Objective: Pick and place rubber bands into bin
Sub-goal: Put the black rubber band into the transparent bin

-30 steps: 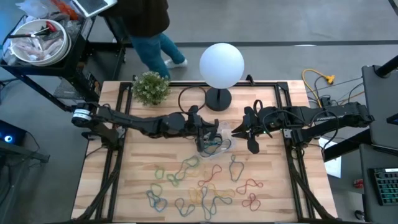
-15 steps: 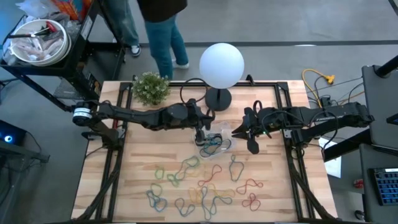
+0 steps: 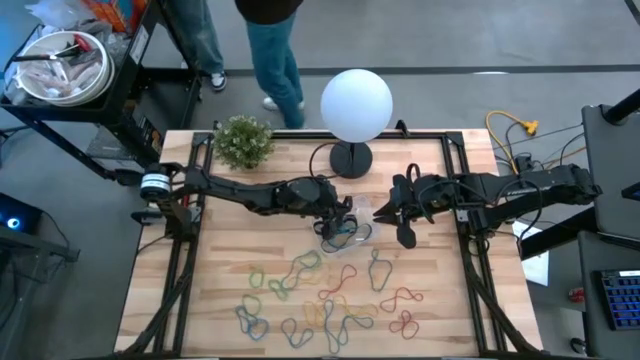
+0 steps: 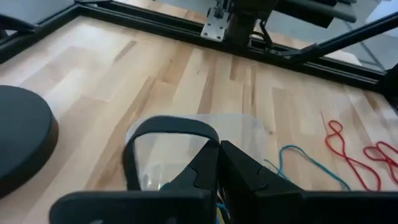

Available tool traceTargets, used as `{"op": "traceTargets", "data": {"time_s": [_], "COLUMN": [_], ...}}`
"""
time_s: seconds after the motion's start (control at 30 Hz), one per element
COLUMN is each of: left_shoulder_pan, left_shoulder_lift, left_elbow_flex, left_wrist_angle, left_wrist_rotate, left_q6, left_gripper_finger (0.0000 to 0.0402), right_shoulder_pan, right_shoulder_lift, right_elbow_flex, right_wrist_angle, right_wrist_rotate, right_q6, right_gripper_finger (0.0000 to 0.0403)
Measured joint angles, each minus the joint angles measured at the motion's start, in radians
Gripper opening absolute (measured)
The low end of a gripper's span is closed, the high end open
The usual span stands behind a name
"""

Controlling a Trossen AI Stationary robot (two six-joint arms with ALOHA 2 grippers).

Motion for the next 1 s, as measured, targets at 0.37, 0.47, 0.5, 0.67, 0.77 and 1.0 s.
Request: {"op": "traceTargets", "data": {"time_s": [0.37, 0.47, 0.5, 0.67, 0.77, 1.0], "left_shoulder_pan": [0.000, 0.000, 0.000, 0.000, 0.000, 0.000], "left_shoulder_lift": [0.000, 0.000, 0.000, 0.000, -0.001, -0.001], "left_elbow_flex": [-0.001, -0.002, -0.002, -0.002, -0.002, -0.002], "left_wrist_angle": [-0.022, -0.022, -0.023, -0.046, -0.047, -0.047], "left_wrist_rotate": [0.003, 0.008, 0.014, 0.031, 0.031, 0.045], "left_q6": [-0.024, -0.023, -0.020, -0.022, -0.022, -0.025], "left_gripper_finger": [0.0000, 0.0000, 0.0000, 0.0011, 0.0035, 0.0083], "right_shoulder_pan": [0.000, 0.000, 0.000, 0.000, 0.000, 0.000], "right_shoulder_lift": [0.000, 0.000, 0.000, 0.000, 0.000, 0.000], "right_elbow_flex": [-0.011, -0.011, -0.011, -0.011, -0.011, -0.012], "right_wrist_angle": [-0.003, -0.003, -0.002, -0.002, -0.002, -0.001], "right_wrist_rotate": [0.000, 0.000, 0.000, 0.000, 0.000, 0.000], "right_q6": [0.023, 0.024, 0.024, 0.028, 0.029, 0.032], "right_gripper_finger": [0.0061, 0.0061, 0.0061, 0.0061, 0.0061, 0.0061]}}
